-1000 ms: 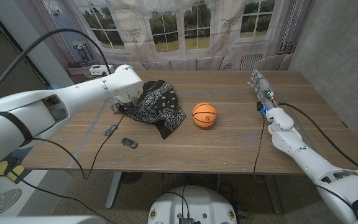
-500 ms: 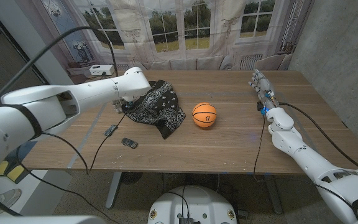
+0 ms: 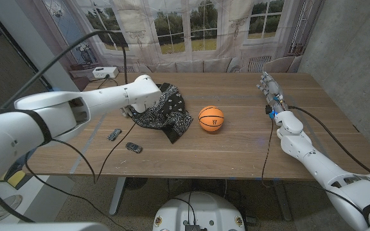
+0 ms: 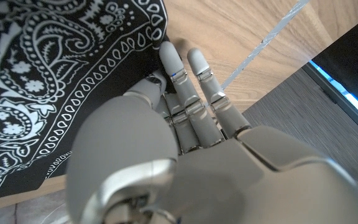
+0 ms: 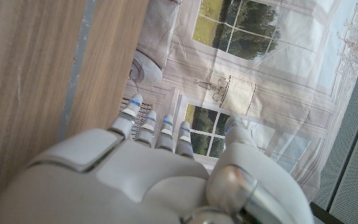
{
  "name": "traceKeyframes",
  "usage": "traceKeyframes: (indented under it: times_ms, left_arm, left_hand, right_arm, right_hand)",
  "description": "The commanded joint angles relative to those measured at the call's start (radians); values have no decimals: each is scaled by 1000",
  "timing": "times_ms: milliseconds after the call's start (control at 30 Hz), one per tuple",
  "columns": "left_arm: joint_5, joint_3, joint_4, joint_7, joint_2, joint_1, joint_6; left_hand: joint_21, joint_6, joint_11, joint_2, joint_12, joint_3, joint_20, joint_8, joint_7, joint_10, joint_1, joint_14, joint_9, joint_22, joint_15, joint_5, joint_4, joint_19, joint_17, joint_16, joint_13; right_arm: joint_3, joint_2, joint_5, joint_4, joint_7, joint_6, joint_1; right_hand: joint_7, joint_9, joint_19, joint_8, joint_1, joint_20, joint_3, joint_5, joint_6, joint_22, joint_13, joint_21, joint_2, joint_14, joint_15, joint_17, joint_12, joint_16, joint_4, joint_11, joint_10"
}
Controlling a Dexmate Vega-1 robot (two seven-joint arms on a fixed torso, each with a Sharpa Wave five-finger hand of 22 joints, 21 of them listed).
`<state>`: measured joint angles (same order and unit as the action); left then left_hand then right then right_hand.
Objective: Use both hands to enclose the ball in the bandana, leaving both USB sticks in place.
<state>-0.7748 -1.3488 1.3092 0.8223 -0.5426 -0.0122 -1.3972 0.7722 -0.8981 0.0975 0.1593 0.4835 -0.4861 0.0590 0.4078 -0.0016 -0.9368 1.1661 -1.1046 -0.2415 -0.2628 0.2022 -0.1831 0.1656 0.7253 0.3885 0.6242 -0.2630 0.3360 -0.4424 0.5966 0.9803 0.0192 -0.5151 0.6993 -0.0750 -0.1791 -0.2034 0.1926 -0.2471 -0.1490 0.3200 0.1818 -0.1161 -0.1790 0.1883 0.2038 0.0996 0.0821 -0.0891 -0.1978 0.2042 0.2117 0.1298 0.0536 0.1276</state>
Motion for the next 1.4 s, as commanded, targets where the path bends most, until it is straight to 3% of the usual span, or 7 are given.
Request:
traceKeyframes:
  times_ms: [33, 300, 600, 900, 1067, 1400]
  left_arm:
    - [410, 351, 155, 295, 34, -281, 18]
    - [690, 438, 247, 291, 54, -378, 132]
    - [844, 480, 279, 209, 76, -403, 212]
    - [936, 516, 357, 87, 59, -380, 244]
    - [989, 499, 385, 13, 54, -333, 225]
    - [1088, 474, 363, -69, 82, -251, 263]
  left_hand:
    - [28, 12, 21, 7, 60, 12, 3, 8, 9, -25, 19, -13, -21, -8, 29, 8, -2, 6, 30, 17, -123]
    - [71, 32, 25, 18, 98, 24, 3, 26, 9, -12, 28, -5, -69, -21, 27, 5, -14, -18, 81, 24, -198]
    - [119, 26, 27, 19, 134, 31, 8, 60, 13, -9, 34, -11, -120, -30, 25, 0, -21, -24, 130, 33, -271]
    - [150, 35, 28, 18, 150, 32, 8, 79, 12, -2, 37, -4, -153, -34, 25, -2, -25, -39, 160, 31, -318]
    - [164, 48, 29, 19, 157, 32, 5, 84, 11, 2, 38, -1, -169, -36, 24, -3, -26, -51, 175, 31, -339]
    - [194, 48, 30, 19, 174, 31, 7, 102, 13, -5, 39, -2, -197, -38, 25, -1, -29, -59, 203, 34, -379]
  right_arm:
    - [-3, 3, 3, 2, 2, -12, -1]
    - [-8, 1, 7, 9, 3, -23, 7]
    - [-16, 0, 15, 19, 3, -32, 18]
    - [-24, 1, 26, 18, 15, -44, 21]
    - [-33, -2, 32, 26, 15, -55, 31]
    - [-45, -12, 38, 48, 12, -66, 50]
  right_hand:
    - [0, -5, -6, -1, 4, -2, 5, 4, -12, -5, 6, 6, -3, 7, 1, -1, -1, 3, -4, -3, 5]
    - [1, -5, -6, -1, 4, -3, 5, 4, -13, -5, 6, 6, -3, 8, 1, -1, -1, 3, -4, -2, 6]
    - [1, -5, -7, -1, 5, -3, 6, 4, -13, -5, 6, 6, -3, 8, 2, -1, -2, 2, -4, -3, 6]
    - [1, -5, -7, -1, 5, -2, 6, 5, -14, -5, 6, 6, -2, 8, 3, -1, -2, 1, -4, -2, 7]
    - [1, -5, -7, -1, 5, -2, 6, 5, -15, -5, 6, 6, -2, 9, 3, -1, -1, 1, -4, -3, 10]
    - [7, -5, -9, 5, 3, -2, 8, 5, -31, -5, 6, 7, -1, 12, 3, 0, -2, 1, -2, -1, 11]
